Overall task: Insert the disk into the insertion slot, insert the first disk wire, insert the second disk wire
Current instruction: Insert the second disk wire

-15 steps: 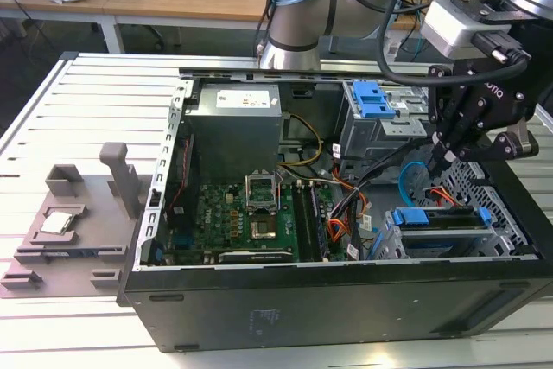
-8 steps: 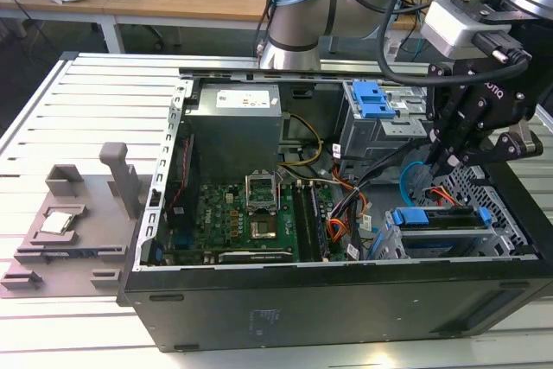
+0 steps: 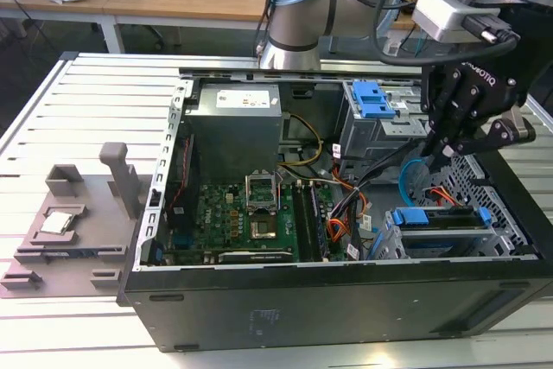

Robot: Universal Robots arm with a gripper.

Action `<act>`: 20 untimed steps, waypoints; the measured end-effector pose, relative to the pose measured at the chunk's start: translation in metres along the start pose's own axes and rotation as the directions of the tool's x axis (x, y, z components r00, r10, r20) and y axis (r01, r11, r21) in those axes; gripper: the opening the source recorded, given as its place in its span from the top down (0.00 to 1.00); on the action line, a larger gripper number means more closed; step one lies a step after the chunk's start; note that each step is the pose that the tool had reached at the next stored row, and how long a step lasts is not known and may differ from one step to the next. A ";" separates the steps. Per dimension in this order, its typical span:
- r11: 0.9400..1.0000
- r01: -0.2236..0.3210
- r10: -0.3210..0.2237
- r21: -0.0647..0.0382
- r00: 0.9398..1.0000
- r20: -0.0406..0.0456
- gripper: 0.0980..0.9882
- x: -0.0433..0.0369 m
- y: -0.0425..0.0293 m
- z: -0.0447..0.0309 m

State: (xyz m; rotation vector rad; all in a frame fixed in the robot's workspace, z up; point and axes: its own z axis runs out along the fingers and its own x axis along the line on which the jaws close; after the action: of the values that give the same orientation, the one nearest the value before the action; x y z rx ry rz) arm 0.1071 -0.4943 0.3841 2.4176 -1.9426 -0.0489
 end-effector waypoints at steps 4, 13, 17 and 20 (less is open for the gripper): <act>1.000 0.001 -0.002 -0.012 0.998 -0.055 0.84 -0.0032 -0.0003 0.0029; 1.000 0.001 -0.002 -0.014 0.998 -0.065 0.93 -0.0034 -0.0005 0.0067; 1.000 0.001 -0.002 -0.014 0.998 -0.065 0.93 -0.0030 -0.0005 0.0068; 1.000 0.001 -0.002 -0.013 0.998 -0.057 0.93 0.0063 0.0016 0.0075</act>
State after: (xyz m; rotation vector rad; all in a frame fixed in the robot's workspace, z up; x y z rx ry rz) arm 0.1065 -0.5009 0.3766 2.3856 -1.9108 0.0075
